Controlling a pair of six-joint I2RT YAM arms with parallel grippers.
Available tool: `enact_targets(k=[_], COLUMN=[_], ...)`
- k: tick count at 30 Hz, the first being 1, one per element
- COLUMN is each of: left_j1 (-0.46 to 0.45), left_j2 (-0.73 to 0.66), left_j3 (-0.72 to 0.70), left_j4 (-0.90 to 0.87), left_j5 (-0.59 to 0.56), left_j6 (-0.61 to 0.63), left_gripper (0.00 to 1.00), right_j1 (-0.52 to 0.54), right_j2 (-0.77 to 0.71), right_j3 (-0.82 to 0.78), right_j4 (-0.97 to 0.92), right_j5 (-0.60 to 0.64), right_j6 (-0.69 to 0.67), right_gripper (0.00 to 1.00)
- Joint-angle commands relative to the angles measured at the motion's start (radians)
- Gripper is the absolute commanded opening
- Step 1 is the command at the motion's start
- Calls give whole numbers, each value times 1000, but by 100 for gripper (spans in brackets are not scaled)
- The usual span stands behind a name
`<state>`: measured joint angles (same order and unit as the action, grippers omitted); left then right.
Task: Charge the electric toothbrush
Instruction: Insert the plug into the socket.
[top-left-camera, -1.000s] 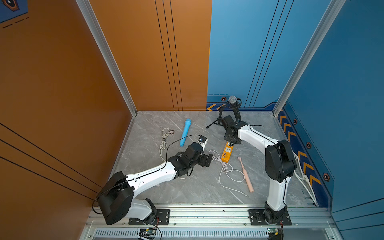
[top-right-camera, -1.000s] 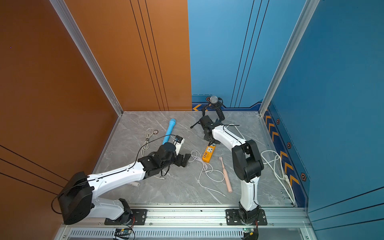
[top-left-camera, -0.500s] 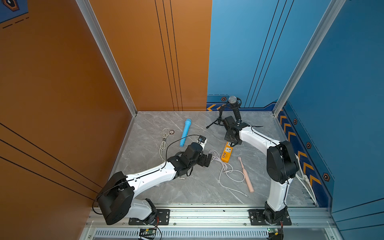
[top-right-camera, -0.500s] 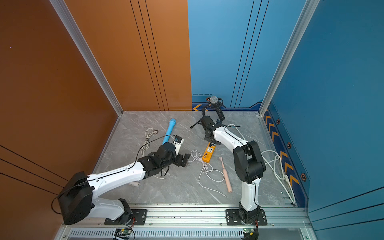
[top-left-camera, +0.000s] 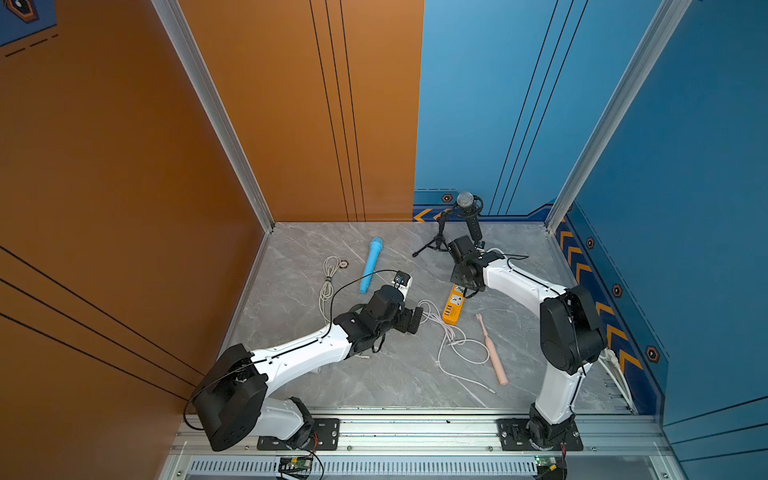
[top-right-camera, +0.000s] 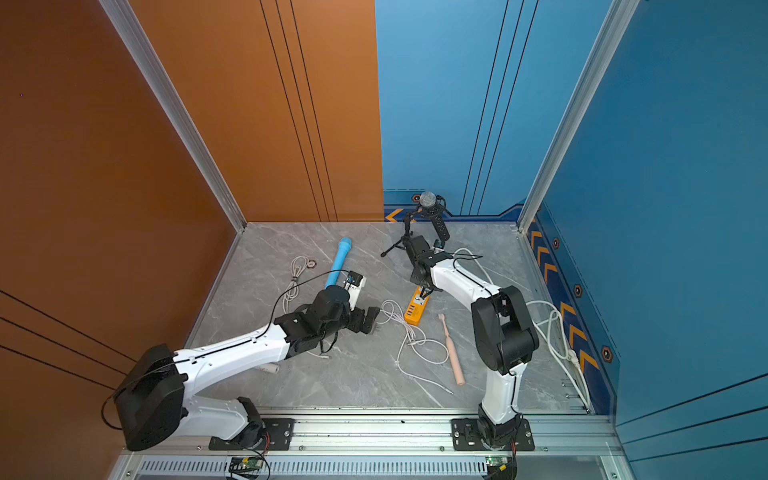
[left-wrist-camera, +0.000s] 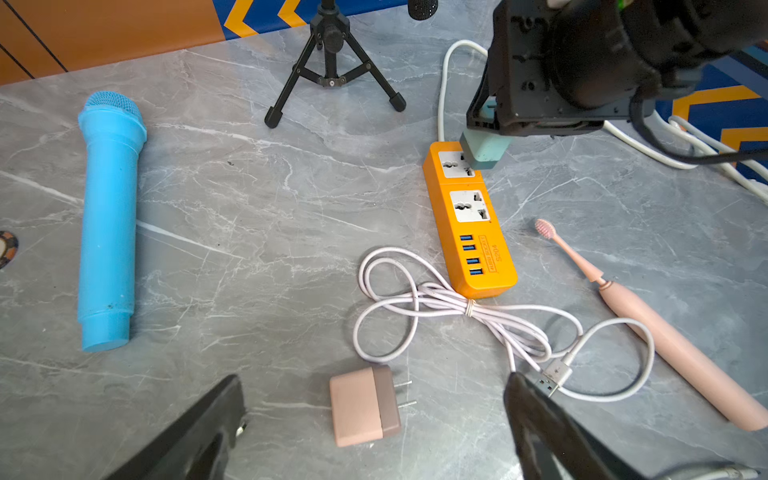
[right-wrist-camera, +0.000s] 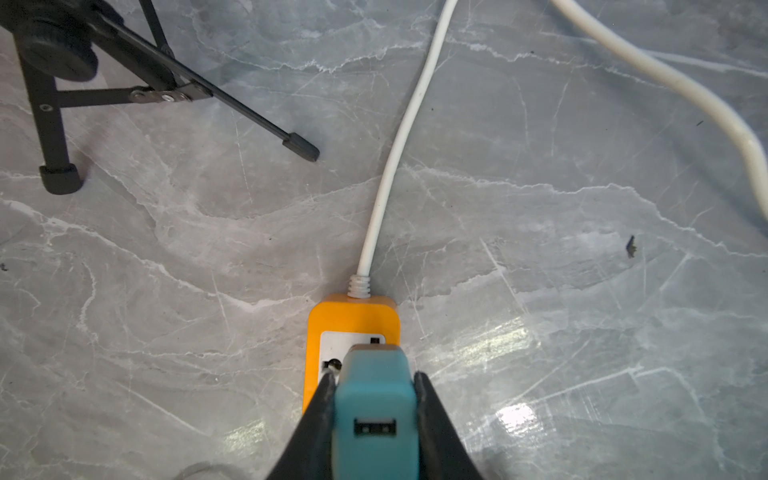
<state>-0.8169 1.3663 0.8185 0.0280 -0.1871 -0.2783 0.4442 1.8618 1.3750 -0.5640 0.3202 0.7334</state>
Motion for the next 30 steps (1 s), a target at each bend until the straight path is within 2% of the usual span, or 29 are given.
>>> enact_targets(k=[1, 4, 11, 16, 21, 30], left_j1=[11, 12, 13, 15, 16, 21], left_j2=[-25, -34, -37, -41, -46, -47], left_j3=[-20, -23, -25, -27, -30, -29], left_j4=[5, 6, 8, 8, 7, 7], left_j5=[-29, -29, -35, -34, -31, -32], left_j6=[-7, -7, -10, -12, -10, -12], left_gripper=[99, 99, 99, 98, 99, 98], right_j1=[24, 11, 23, 34, -9, -13], right_j2=[-5, -20, -43, -23, 7, 4], right_j3=[-59, -78, -112, -84, -64, -54], right_j4=[-13, -4, 71, 50, 41, 43], right_j5=[14, 39, -60, 48, 61, 79], right_j6=[9, 5, 58, 47, 17, -18], right_gripper=[15, 16, 16, 16, 16, 16])
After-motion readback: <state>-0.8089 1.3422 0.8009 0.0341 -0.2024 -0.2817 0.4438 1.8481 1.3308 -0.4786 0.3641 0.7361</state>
